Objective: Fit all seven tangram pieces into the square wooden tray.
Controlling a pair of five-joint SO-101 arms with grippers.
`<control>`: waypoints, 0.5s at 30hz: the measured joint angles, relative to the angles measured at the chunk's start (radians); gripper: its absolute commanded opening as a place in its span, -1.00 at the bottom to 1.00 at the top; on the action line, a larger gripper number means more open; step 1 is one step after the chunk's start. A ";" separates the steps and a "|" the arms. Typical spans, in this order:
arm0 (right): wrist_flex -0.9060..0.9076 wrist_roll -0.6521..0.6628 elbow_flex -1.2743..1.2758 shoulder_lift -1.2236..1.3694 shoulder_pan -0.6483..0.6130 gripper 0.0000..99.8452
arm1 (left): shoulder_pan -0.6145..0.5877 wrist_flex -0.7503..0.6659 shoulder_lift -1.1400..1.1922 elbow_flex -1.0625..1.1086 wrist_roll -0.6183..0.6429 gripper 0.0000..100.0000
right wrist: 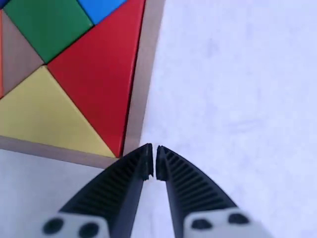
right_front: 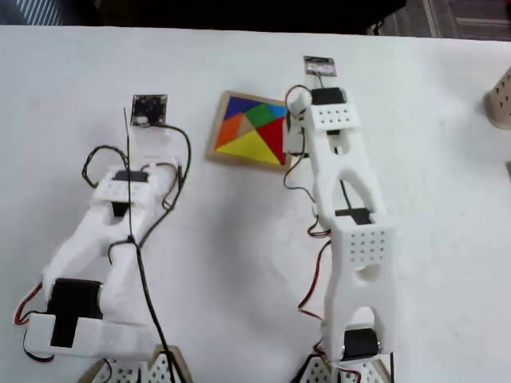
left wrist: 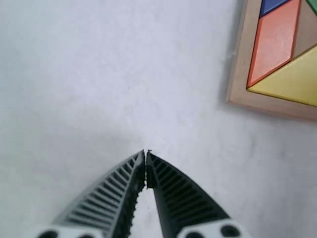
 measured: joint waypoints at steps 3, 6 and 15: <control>0.003 -0.012 0.032 -0.023 0.012 -0.96 | 0.000 0.000 0.000 0.000 0.000 -0.96; -0.025 -0.028 0.114 -0.071 0.021 -0.96 | -0.002 0.000 -0.008 0.006 0.000 -0.96; -0.310 -0.035 0.628 -0.425 0.018 -0.96 | -0.006 -0.213 -0.262 0.321 -0.124 -0.96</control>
